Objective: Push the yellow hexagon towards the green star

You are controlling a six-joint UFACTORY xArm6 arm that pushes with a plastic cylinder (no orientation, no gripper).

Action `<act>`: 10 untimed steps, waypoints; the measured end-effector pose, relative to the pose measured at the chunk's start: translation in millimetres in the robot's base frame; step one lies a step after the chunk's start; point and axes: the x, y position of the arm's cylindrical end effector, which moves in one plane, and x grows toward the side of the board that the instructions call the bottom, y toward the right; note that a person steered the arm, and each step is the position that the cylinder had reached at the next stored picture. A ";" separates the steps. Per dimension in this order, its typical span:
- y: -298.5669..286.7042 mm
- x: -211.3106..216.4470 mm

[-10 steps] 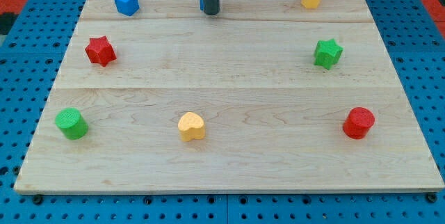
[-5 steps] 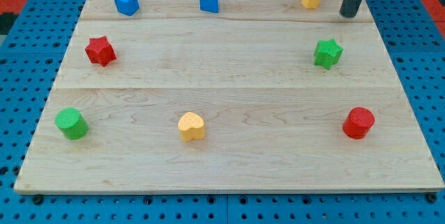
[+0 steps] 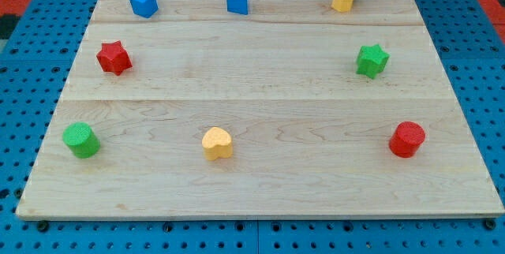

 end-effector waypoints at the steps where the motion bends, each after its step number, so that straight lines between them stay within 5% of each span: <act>1: -30.0 11.0; 2: -21.7 50.0; 5: -20.7 12.5; 6: -78.1 12.4; 8: -85.3 82.1; 10: -61.3 78.4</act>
